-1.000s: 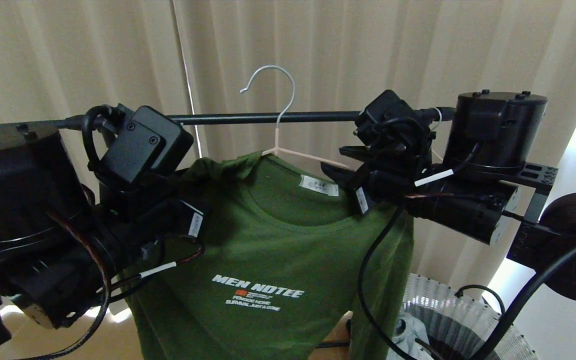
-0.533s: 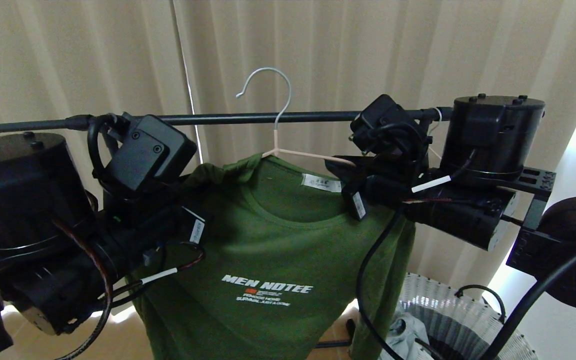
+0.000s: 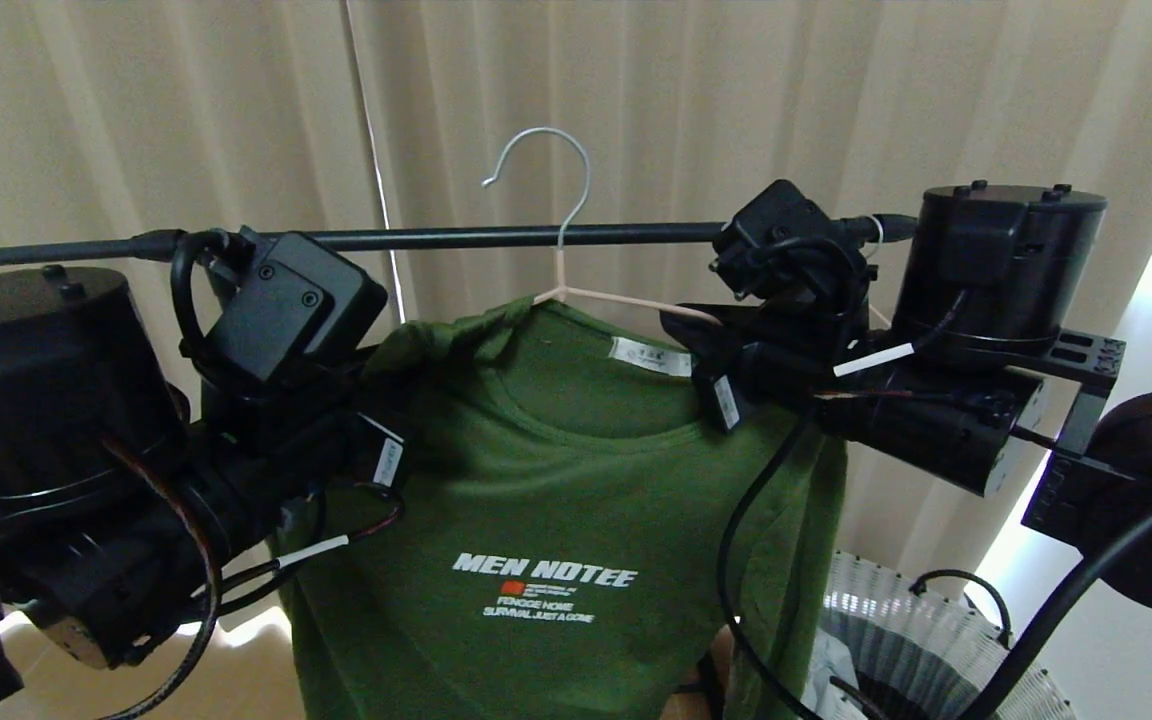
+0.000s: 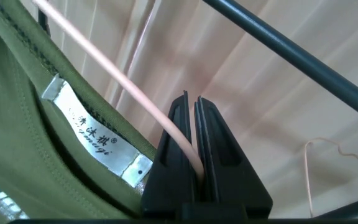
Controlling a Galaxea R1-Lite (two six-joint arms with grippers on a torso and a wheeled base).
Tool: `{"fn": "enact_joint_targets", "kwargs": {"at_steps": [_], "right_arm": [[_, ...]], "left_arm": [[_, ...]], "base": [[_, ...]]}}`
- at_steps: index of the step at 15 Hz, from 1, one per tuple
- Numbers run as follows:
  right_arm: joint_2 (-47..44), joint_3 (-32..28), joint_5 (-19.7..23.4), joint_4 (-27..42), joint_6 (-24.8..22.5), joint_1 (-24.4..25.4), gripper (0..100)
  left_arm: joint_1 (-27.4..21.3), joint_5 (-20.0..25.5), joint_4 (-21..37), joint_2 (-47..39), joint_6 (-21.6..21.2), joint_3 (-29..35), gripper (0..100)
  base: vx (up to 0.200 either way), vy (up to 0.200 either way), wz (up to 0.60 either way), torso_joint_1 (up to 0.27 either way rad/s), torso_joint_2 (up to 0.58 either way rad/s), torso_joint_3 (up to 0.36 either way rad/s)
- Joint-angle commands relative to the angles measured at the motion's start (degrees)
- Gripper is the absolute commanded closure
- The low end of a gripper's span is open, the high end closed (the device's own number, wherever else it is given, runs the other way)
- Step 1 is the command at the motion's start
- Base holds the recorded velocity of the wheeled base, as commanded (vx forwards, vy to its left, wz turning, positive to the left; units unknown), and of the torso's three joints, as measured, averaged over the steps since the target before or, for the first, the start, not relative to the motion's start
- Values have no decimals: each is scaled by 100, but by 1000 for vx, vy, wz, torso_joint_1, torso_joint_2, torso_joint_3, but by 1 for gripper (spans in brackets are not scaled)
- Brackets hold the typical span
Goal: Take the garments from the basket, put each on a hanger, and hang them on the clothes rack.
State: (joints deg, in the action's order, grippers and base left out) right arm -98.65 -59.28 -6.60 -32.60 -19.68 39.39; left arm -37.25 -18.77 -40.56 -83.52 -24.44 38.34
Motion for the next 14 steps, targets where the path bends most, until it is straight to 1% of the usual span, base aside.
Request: {"fn": "enact_joint_targets", "kwargs": {"at_steps": [1,3,5,6,7,10,11,14], "right_arm": [[82,31,27,25,-1,8,100],[205,189,18,17,-1,-45,100],[460,453,9,17,-1,-291,100],[531,505,9,17,-1,-370,100],[698,655,9,8,-1,-625,100],[979,831,9,8,-1,-994,100],[1058,892,18,8,-1,-1065,100],[1225,1015,18,-1,-1,-1091,100]], "left_arm": [[-10,40,-5,20,1,-2,0],[-10,234,-5,81,10,-90,0],[-10,436,-5,275,10,-195,0],[-10,454,-5,310,18,-204,0],[8,480,4,450,133,-327,0],[34,480,4,697,335,-582,0],[87,471,4,776,388,-749,0],[561,489,4,916,405,-1373,0]], "base": [[0,0,0,0,0,0],[0,0,0,0,0,0],[0,0,0,0,0,0],[0,0,0,0,0,0],[0,0,0,0,0,0],[0,0,0,0,0,0],[0,0,0,0,0,0],[0,0,0,0,0,0]]}}
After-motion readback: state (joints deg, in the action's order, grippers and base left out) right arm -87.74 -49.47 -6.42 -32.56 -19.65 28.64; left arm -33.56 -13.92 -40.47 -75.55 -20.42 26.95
